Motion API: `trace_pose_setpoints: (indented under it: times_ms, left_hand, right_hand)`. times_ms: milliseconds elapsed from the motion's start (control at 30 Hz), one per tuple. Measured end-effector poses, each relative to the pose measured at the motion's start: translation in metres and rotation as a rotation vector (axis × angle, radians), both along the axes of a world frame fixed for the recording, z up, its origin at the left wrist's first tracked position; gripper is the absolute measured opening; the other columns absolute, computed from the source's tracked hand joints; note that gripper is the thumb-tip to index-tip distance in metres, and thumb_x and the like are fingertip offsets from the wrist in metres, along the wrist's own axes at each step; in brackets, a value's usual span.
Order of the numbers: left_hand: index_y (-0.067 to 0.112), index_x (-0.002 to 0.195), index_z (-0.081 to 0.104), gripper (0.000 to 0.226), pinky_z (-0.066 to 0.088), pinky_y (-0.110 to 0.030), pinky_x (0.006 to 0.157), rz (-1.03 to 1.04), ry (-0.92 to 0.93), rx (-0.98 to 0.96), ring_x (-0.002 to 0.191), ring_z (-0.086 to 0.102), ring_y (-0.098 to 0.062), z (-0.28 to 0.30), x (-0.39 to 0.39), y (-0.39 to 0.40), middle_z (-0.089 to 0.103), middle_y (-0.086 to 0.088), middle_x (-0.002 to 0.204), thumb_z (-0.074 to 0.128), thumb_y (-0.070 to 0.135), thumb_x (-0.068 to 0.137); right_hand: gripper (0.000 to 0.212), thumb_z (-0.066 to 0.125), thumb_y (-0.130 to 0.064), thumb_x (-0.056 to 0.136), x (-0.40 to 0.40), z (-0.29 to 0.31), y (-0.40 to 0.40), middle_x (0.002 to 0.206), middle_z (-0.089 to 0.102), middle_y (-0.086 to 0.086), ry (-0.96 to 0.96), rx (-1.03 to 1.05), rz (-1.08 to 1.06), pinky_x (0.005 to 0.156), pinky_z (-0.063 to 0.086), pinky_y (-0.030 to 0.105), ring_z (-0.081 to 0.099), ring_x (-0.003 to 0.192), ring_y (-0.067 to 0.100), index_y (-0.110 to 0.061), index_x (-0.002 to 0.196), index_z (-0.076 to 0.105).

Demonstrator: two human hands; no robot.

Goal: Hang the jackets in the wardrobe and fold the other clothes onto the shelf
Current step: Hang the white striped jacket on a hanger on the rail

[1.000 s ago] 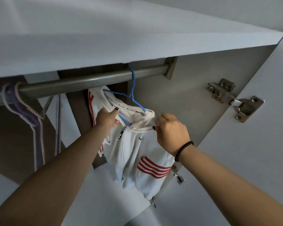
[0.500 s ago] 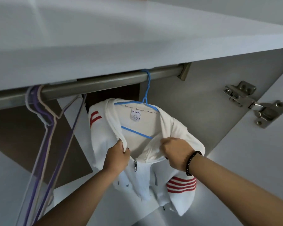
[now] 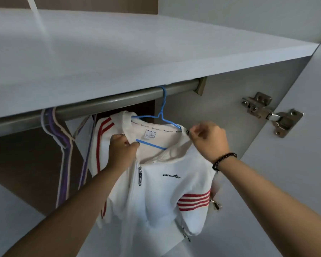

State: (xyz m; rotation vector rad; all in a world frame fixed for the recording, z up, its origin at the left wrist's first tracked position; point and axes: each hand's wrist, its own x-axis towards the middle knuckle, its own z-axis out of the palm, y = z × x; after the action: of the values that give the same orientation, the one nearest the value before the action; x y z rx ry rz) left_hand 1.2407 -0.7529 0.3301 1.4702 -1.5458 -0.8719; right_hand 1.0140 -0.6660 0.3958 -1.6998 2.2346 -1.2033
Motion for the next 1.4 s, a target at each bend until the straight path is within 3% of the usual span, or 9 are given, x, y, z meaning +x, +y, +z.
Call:
trace_pose_setpoints:
  times_ms: [100,200,333,500,633,833,1067,1267,1400]
  left_hand:
    - [0.011,0.081,0.065,0.005,0.050,-0.029,0.067,0.080,0.470,0.359,0.081,0.062,-0.027,0.004,0.012,-0.015,0.066,-0.014,0.087,0.064,0.011,0.086]
    - [0.007,0.087,0.061,0.009,0.054,-0.032,0.062,0.075,0.419,0.389,0.082,0.063,-0.028,0.006,0.019,-0.030,0.062,-0.016,0.090,0.062,0.015,0.091]
    - [0.014,0.068,0.051,0.030,0.054,-0.040,0.078,-0.018,0.085,0.108,0.083,0.063,-0.033,0.031,0.011,-0.043,0.060,-0.012,0.080,0.058,0.028,0.094]
    - [0.003,0.059,0.042,0.047,0.030,-0.030,0.054,-0.143,-0.177,-0.152,0.056,0.044,-0.018,0.036,0.007,-0.036,0.045,-0.008,0.057,0.061,0.029,0.093]
    - [0.011,0.060,0.043,0.041,0.031,-0.030,0.057,-0.241,-0.381,0.027,0.062,0.048,-0.022,-0.006,0.009,-0.020,0.048,-0.006,0.060,0.060,0.027,0.093]
    - [0.021,0.082,0.057,0.010,0.049,-0.030,0.073,-0.269,-0.181,0.239,0.082,0.064,-0.021,-0.043,0.013,-0.004,0.068,0.000,0.086,0.062,0.020,0.090]
    - [0.000,0.112,0.060,0.029,0.047,-0.026,0.071,-0.339,-0.148,0.447,0.097,0.064,-0.027,-0.072,0.014,0.005,0.068,-0.017,0.111,0.055,-0.003,0.084]
    - [-0.006,0.122,0.059,0.038,0.040,-0.016,0.052,-0.346,-0.114,0.532,0.077,0.055,-0.016,-0.074,0.012,0.007,0.066,-0.016,0.107,0.049,-0.008,0.085]
    - [-0.006,0.123,0.058,0.038,0.042,-0.009,0.049,-0.347,-0.081,0.505,0.085,0.056,-0.015,-0.062,0.018,0.016,0.064,-0.023,0.118,0.050,-0.012,0.086]
  right_hand:
    - [0.027,0.067,-0.039,0.082,-0.008,0.001,-0.023,0.093,0.061,0.008,-0.084,0.299,-0.132,0.073,0.041,0.025,0.057,0.087,0.027,-0.013,0.083,0.062]
    - [0.043,0.063,-0.044,0.085,0.001,-0.011,-0.024,0.068,0.050,0.006,-0.151,0.543,-0.115,0.054,0.035,0.027,0.047,0.063,0.024,-0.011,0.062,0.050]
    - [0.039,0.056,-0.024,0.088,0.011,-0.017,-0.020,0.070,0.052,0.012,0.128,0.432,-0.093,0.053,0.030,0.027,0.044,0.064,0.036,-0.013,0.055,0.039]
    - [0.028,0.055,-0.011,0.089,0.000,-0.030,0.007,0.081,0.056,0.014,0.156,0.104,-0.157,0.059,0.032,0.030,0.051,0.081,0.034,-0.013,0.062,0.049]
    - [0.023,0.049,-0.023,0.096,-0.004,-0.053,0.029,0.096,0.055,0.011,0.359,0.161,-0.173,0.059,0.036,0.031,0.050,0.097,0.030,-0.003,0.092,0.060]
    - [0.018,0.056,-0.014,0.092,0.007,-0.048,0.043,0.100,0.059,0.015,0.358,0.109,-0.096,0.072,0.046,0.038,0.054,0.094,0.036,-0.001,0.100,0.064]
    - [0.014,0.062,0.003,0.075,0.057,-0.050,0.066,0.084,0.060,0.013,0.483,-0.182,0.312,0.061,0.049,0.036,0.058,0.072,0.032,-0.003,0.087,0.065]
    - [0.037,0.058,-0.020,0.089,0.103,-0.108,0.007,0.110,0.064,0.005,-0.277,0.711,0.197,0.081,0.048,0.025,0.061,0.102,0.023,-0.014,0.124,0.054]
    - [0.049,0.060,-0.017,0.091,0.105,-0.136,-0.028,0.121,0.057,0.014,-0.967,0.721,-0.073,0.076,0.053,0.034,0.060,0.102,0.027,-0.010,0.136,0.041]
